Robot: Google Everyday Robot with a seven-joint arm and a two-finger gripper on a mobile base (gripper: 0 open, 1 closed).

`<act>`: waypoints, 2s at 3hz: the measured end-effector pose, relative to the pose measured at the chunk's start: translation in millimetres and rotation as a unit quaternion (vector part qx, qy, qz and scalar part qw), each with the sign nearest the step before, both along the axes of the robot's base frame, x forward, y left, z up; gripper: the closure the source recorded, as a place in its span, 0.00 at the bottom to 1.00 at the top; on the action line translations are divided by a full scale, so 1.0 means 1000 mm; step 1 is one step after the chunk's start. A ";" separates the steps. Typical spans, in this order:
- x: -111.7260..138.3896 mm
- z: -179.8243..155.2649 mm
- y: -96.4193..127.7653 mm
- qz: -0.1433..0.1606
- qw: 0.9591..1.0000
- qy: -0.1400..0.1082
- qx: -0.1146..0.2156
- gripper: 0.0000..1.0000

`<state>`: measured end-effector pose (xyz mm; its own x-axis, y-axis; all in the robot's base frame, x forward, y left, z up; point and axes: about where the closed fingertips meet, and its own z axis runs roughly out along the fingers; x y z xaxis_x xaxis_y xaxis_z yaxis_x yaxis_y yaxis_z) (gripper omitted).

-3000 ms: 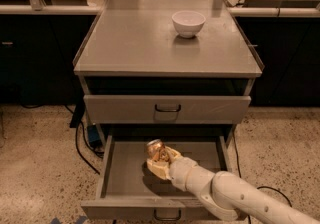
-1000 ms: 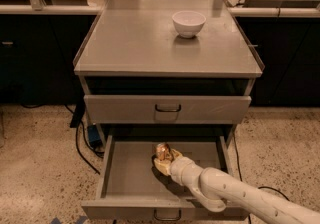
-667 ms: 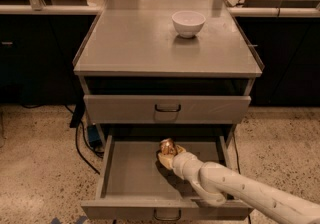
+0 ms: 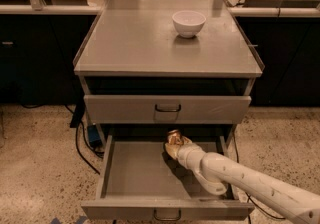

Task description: Place orange can into middle drawer

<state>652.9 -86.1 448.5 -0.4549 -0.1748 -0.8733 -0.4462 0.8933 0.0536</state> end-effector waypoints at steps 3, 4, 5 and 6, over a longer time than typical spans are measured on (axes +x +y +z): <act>-0.002 -0.049 0.010 0.027 0.995 0.095 -0.014 1.00; 0.002 -0.063 0.011 0.026 0.991 0.128 -0.024 1.00; 0.002 -0.081 0.011 0.033 0.984 0.169 -0.046 1.00; 0.003 -0.086 0.004 0.031 0.983 0.171 -0.057 0.81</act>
Offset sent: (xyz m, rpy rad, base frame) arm -0.0102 0.0212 -0.0659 -0.0210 0.3282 0.1000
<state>655.5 -81.9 362.3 -0.7040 -0.2998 -0.6438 -0.4739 0.8735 0.1114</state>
